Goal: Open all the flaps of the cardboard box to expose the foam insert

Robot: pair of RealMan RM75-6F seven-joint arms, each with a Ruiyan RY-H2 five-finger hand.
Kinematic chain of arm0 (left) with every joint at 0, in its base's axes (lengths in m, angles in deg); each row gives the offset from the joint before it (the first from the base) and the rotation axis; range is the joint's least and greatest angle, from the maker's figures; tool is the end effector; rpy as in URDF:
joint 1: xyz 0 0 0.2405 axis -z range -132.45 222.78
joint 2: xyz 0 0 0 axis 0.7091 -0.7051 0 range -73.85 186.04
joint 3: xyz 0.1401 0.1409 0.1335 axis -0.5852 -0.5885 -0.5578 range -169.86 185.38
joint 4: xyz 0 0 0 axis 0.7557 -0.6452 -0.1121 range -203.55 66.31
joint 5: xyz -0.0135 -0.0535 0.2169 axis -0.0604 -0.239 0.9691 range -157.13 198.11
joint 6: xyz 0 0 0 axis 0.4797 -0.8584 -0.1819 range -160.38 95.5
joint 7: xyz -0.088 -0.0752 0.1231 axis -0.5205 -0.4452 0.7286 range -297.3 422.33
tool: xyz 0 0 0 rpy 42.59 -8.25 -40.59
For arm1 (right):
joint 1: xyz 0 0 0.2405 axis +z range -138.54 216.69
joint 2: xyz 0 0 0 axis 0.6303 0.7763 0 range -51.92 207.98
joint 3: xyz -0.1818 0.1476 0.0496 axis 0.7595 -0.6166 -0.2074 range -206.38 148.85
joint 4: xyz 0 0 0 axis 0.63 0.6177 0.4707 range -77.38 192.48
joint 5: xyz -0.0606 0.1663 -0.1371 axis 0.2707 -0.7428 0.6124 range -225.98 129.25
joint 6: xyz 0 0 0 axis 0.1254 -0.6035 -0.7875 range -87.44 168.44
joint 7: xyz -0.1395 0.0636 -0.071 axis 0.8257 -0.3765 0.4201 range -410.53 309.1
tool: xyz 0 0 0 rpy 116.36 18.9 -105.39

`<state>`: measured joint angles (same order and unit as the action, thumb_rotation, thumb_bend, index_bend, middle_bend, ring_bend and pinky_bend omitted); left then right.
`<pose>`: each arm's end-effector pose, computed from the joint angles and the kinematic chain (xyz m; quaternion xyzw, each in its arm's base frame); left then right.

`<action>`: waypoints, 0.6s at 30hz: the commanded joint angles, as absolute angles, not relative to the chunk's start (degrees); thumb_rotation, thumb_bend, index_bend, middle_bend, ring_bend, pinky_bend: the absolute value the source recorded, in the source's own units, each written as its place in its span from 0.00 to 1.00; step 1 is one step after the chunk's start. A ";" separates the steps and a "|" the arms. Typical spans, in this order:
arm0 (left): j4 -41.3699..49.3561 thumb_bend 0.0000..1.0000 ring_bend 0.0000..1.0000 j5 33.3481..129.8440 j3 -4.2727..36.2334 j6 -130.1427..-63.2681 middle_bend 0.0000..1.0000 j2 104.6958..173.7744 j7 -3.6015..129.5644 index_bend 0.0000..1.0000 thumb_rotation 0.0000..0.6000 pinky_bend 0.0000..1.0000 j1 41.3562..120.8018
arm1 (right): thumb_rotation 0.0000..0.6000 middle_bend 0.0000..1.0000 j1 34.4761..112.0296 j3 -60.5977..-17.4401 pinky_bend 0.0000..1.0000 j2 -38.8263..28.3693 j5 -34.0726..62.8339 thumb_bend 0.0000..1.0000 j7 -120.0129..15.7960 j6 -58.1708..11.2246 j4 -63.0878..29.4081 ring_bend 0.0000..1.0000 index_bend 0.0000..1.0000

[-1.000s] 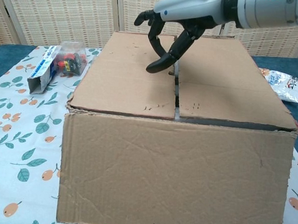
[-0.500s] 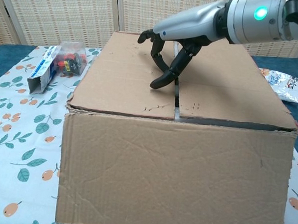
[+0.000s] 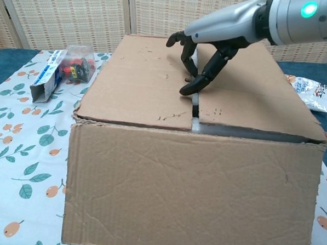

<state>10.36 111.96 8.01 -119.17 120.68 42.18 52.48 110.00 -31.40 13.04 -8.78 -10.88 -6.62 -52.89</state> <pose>-0.3266 0.2130 0.1535 -0.6057 -0.4021 -0.4436 0.5240 -0.0205 -0.3499 0.0151 0.8711 -0.2184 0.2505 0.3616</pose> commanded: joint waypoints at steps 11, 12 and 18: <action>12.67 0.45 0.00 111.86 7.64 -117.80 0.00 120.57 45.22 0.00 1.00 0.00 52.88 | 0.44 0.00 100.38 -31.93 0.00 27.13 3.05 0.27 -18.66 -15.38 -64.11 0.00 0.60; 13.12 0.45 0.00 112.28 7.32 -117.55 0.00 120.33 44.59 0.00 1.00 0.00 52.98 | 0.44 0.00 99.08 -31.81 0.00 28.70 4.61 0.27 -19.46 -16.44 -65.25 0.00 0.60; 14.33 0.45 0.00 114.13 6.31 -116.72 0.00 119.77 43.67 0.00 1.00 0.00 53.72 | 0.44 0.00 87.44 -28.73 0.00 40.46 17.44 0.27 -25.48 -24.86 -72.08 0.00 0.60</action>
